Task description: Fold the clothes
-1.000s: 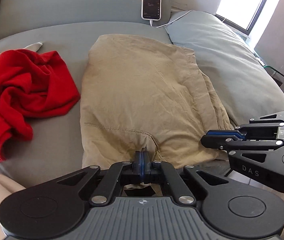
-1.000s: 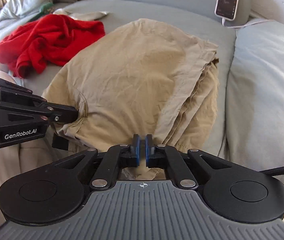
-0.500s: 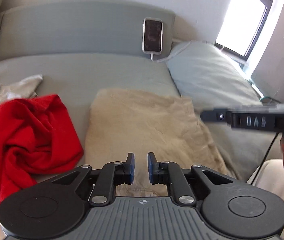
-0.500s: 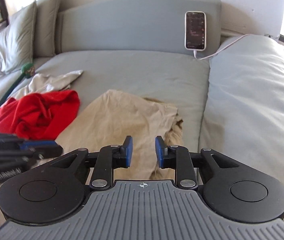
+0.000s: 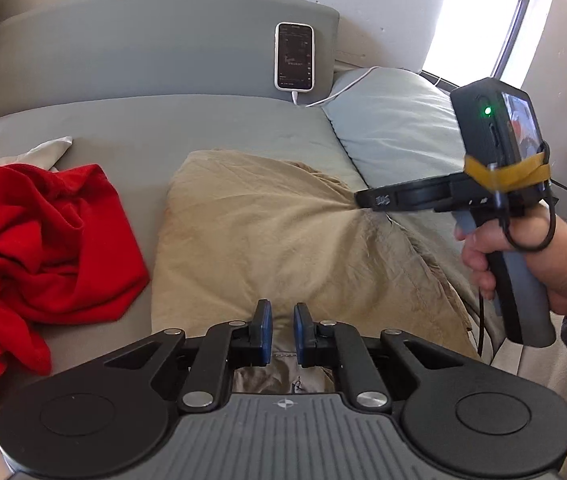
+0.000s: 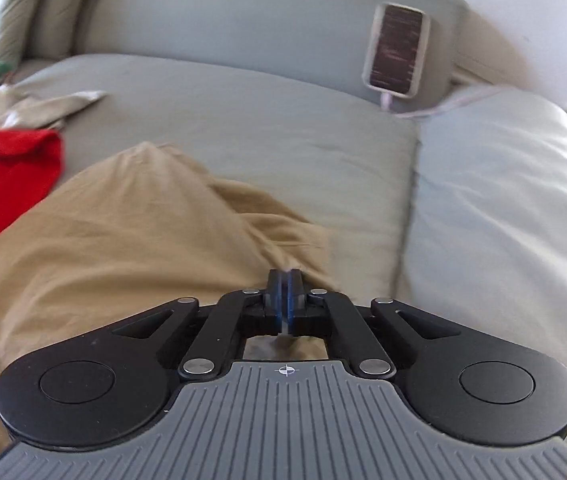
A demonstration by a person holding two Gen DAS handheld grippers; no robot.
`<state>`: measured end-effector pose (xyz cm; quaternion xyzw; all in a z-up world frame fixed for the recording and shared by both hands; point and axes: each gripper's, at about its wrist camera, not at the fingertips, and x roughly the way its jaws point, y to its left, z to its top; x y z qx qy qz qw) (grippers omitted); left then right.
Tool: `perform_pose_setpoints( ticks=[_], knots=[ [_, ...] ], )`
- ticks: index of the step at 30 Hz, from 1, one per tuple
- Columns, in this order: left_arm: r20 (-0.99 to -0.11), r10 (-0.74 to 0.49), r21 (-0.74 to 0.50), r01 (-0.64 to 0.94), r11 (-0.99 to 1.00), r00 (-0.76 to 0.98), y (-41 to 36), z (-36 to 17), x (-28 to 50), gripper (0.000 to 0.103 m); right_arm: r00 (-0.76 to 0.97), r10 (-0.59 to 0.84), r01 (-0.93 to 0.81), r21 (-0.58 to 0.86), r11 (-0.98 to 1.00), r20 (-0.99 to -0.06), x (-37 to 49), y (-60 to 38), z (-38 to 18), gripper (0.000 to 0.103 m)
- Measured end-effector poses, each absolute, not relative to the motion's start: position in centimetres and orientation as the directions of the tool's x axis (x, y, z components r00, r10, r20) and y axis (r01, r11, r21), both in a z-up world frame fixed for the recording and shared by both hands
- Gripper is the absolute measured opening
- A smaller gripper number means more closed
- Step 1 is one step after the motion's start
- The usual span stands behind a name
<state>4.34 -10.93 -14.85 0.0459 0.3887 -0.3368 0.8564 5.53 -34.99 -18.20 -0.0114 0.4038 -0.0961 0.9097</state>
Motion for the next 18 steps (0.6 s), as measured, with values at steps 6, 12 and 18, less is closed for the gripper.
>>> perform_pose_setpoints(
  ticks=[6, 12, 18],
  knots=[
    [-0.698, -0.539, -0.188, 0.606, 0.773, 0.472, -10.8, -14.8, 4.3, 0.01, 0.621, -0.174, 0.335, 0.059, 0.94, -0.764, 2.8, -39.2, -14.3, 0.006],
    [-0.707, -0.526, -0.18, 0.598, 0.781, 0.473, -11.1, -14.6, 4.2, 0.01, 0.676, 0.048, 0.12, 0.174, 0.977, -0.736, -1.5, -33.3, -11.4, 0.027],
    [-0.71, -0.524, -0.183, 0.596, 0.782, 0.47, -11.0, -14.6, 4.1, 0.01, 0.581, -0.002, 0.125, 0.086, 0.988, -0.814, -4.8, -30.3, -15.3, 0.018]
  ],
)
